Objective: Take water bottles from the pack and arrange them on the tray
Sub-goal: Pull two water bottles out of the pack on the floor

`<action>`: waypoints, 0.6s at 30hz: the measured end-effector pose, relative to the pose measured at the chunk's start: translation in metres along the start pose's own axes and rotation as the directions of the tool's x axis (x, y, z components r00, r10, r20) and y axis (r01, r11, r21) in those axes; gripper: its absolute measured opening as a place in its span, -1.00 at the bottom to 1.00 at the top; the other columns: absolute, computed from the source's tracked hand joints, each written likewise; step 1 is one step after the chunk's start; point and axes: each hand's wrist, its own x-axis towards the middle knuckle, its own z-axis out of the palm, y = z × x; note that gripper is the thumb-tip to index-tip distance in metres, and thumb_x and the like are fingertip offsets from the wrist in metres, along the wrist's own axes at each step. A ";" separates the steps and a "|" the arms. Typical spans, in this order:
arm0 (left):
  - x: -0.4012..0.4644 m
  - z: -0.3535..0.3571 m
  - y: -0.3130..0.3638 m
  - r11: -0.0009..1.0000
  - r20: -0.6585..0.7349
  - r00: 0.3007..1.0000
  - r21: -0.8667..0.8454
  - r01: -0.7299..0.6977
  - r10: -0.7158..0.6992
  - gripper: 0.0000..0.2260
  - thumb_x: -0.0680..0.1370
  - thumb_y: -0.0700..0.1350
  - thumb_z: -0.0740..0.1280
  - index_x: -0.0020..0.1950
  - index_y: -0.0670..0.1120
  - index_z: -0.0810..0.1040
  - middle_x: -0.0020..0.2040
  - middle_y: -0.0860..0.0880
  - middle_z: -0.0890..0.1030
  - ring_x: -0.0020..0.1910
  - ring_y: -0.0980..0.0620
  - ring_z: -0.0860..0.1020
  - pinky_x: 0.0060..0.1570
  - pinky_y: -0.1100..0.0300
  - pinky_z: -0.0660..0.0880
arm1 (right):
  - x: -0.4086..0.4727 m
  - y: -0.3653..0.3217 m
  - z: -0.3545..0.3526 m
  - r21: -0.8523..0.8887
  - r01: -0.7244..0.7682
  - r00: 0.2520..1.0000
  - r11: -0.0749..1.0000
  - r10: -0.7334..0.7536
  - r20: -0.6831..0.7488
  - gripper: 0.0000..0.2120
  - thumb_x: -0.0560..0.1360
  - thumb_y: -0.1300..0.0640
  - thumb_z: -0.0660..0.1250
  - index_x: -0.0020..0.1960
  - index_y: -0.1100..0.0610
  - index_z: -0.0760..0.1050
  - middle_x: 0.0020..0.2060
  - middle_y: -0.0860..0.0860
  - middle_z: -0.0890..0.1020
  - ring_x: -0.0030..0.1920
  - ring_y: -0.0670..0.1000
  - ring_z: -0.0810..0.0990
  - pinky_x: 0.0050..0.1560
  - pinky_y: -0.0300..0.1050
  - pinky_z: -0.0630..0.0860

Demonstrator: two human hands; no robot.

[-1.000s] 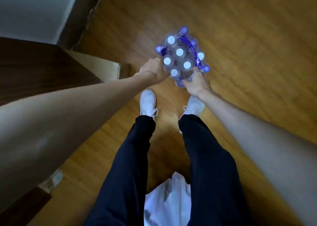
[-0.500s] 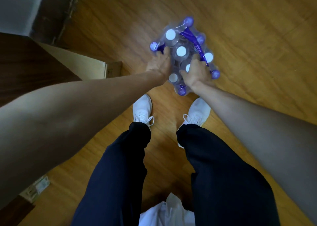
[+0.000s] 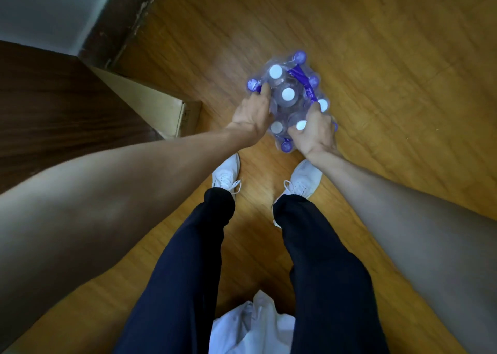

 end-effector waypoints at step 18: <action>-0.361 -0.245 0.082 0.979 -0.242 0.969 -0.204 0.002 -0.052 -0.73 0.52 -0.01 0.32 0.00 -0.06 0.23 -0.16 -0.10 0.51 -0.24 -0.23 0.53 -0.31 0.00 0.46 | -0.320 -0.128 -0.250 0.005 0.213 0.977 0.977 -0.213 -0.015 -0.70 0.39 -0.03 0.41 -0.07 0.06 0.34 -0.27 0.04 0.57 -0.31 0.16 0.50 -0.48 -0.13 0.23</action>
